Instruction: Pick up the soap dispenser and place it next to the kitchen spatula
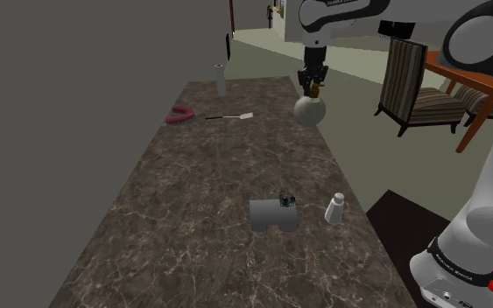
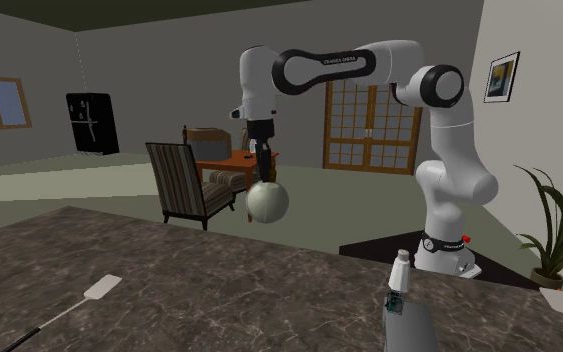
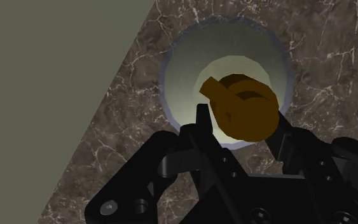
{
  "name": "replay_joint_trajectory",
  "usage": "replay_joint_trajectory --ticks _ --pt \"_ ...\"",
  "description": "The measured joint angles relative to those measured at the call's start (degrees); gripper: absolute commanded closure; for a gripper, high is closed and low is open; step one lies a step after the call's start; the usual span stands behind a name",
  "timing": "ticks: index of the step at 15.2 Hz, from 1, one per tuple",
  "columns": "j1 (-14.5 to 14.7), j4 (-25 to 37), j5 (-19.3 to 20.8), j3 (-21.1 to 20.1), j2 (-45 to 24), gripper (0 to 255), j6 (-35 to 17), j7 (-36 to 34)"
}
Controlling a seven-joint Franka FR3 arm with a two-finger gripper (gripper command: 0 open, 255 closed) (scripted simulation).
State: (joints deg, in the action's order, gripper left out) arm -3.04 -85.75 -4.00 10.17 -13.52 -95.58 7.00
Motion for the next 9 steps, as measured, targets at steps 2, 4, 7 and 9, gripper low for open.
replay_joint_trajectory --ticks 2,4,7,9 --pt "-0.04 1.41 0.0 0.02 -0.07 255 1.35 -0.04" --pt "-0.12 3.44 -0.04 0.04 -0.35 255 3.09 -0.06" --pt "-0.21 6.33 -0.1 0.06 -0.76 255 5.58 -0.15" --pt "-0.35 8.42 -0.17 0.1 -1.1 255 7.33 -0.09"
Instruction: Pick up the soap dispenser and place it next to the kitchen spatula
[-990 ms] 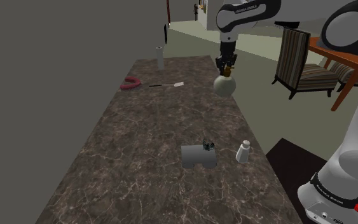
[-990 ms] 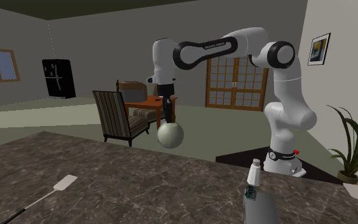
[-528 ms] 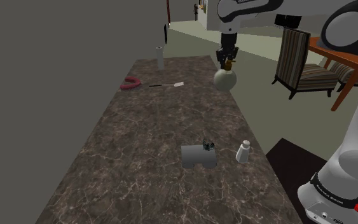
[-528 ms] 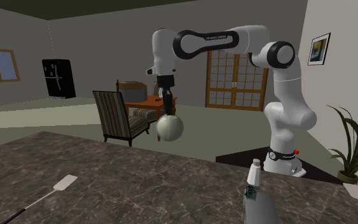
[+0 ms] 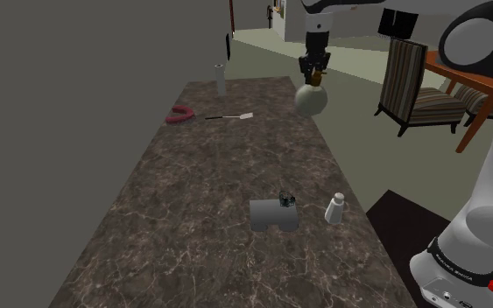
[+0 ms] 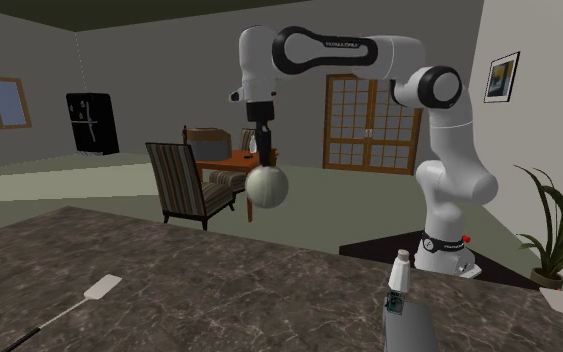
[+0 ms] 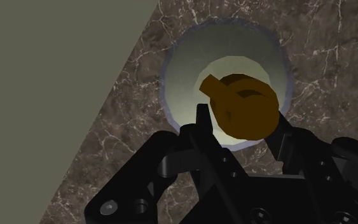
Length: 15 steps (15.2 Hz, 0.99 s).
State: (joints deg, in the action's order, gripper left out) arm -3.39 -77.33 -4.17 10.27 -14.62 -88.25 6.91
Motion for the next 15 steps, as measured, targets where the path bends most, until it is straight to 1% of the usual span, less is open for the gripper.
replay_joint_trajectory --ticks 8,9,12,15 --pt "-0.54 9.89 -0.51 0.06 -2.7 255 7.23 -0.12" --pt "-0.2 8.26 -0.27 -0.01 -1.4 255 6.91 -0.41" --pt "1.59 0.66 0.72 -0.66 4.45 255 4.98 -2.42" --pt "3.51 -10.02 1.95 -1.8 12.57 255 2.22 -5.14"
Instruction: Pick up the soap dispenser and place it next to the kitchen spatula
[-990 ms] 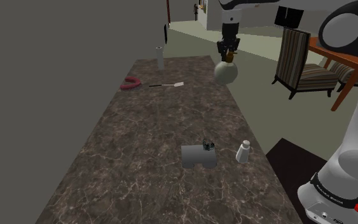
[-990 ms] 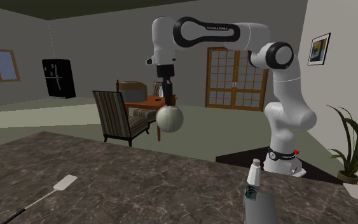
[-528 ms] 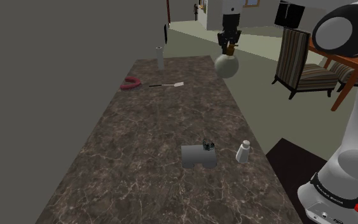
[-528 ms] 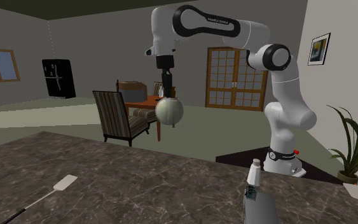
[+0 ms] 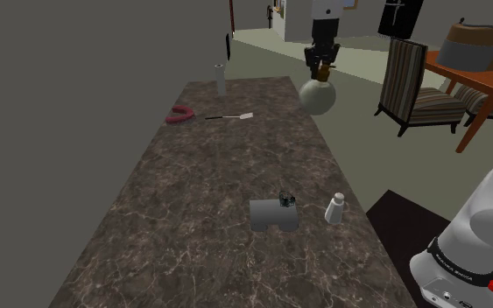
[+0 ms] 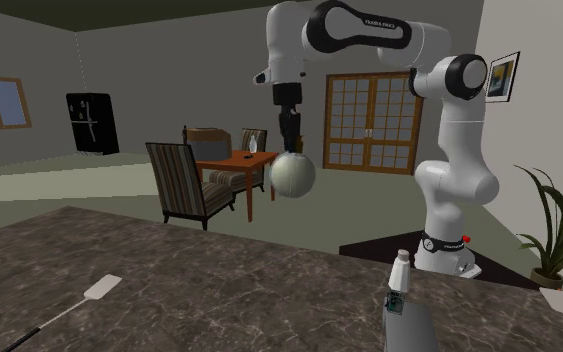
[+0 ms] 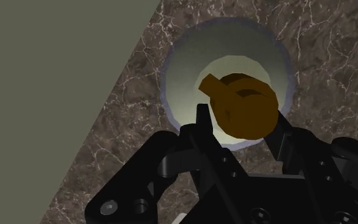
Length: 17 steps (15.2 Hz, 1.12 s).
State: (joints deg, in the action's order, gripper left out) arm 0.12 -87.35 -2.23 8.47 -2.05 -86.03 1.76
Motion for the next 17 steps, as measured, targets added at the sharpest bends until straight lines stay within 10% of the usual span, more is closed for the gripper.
replay_joint_trajectory --ticks 17 --pt "6.17 -31.41 -1.43 -10.31 30.88 255 -1.24 -16.19"
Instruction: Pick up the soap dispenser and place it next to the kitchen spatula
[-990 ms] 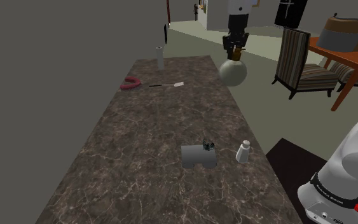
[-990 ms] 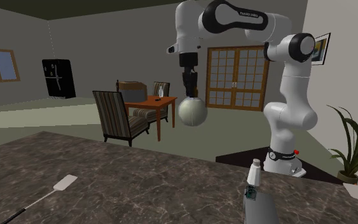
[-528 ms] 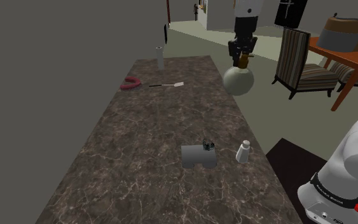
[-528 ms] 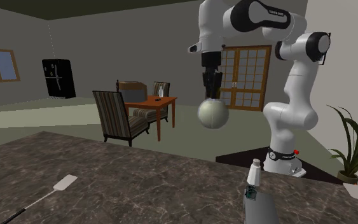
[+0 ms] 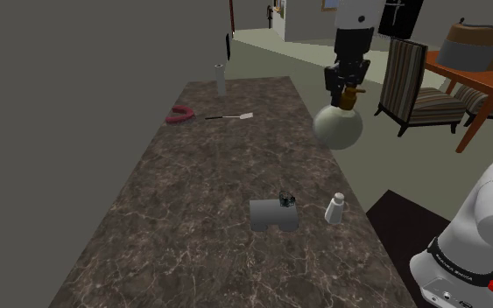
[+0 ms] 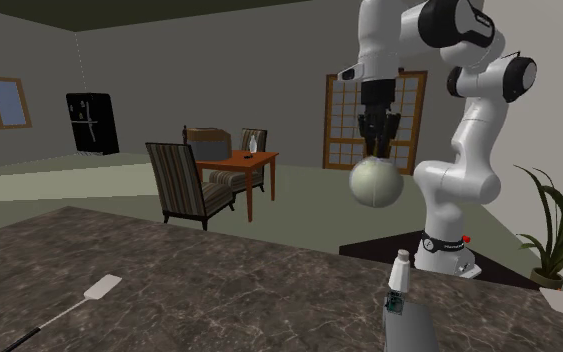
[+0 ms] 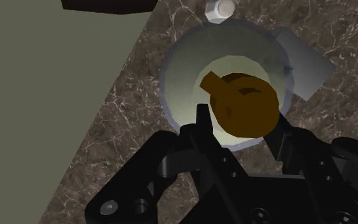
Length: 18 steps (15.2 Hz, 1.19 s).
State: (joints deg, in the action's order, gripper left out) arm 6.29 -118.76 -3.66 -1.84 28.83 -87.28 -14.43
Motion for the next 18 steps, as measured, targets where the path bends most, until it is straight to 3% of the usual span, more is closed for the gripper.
replay_joint_trajectory --ticks 9,18 --pt "3.68 -8.79 -5.66 -7.39 13.16 255 3.48 -9.59" --pt "7.84 -11.03 -13.82 -16.26 21.27 255 7.41 -20.69"
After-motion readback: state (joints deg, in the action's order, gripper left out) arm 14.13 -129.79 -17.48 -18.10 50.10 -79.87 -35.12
